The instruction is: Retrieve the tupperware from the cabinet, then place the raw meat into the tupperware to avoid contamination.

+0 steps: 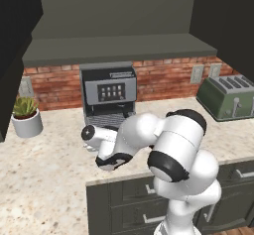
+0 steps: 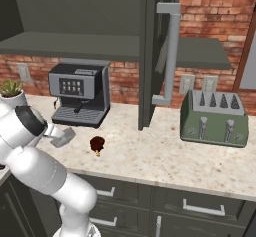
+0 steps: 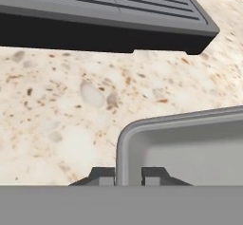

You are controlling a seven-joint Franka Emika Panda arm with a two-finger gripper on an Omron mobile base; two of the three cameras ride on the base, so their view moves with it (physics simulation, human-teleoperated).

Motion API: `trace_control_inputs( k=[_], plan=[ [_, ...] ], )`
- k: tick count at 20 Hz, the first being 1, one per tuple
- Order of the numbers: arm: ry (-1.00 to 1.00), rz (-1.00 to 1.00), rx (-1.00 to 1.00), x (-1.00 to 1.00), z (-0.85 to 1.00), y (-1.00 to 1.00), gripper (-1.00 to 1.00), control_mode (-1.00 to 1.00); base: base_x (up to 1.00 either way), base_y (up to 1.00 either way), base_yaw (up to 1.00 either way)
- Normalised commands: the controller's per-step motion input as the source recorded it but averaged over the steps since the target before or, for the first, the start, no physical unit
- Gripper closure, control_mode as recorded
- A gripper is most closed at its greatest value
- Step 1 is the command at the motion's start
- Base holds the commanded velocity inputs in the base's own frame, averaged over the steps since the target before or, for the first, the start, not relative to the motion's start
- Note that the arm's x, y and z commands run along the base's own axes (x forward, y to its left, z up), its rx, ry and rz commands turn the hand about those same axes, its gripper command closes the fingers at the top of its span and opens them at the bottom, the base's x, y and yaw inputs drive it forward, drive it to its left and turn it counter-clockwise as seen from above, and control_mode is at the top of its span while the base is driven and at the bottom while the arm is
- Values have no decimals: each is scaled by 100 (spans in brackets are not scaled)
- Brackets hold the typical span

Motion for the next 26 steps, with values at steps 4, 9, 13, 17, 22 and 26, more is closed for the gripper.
trace_control_inputs(
  k=[4,9,13,17,22,26],
  plan=[
    [0,0,0,10,-10,7,100,-100,0,0,0],
    [0,0,0,3,-1,3,-100,-100,0,0,0],
    [0,0,0,0,0,0,-100,-100,0,0,0],
    [0,0,0,0,0,0,-100,-100,0,0,0],
    [0,0,0,0,0,0,-100,-100,0,0,0],
    [0,0,0,0,0,0,-100,-100,0,0,0]
  ],
)
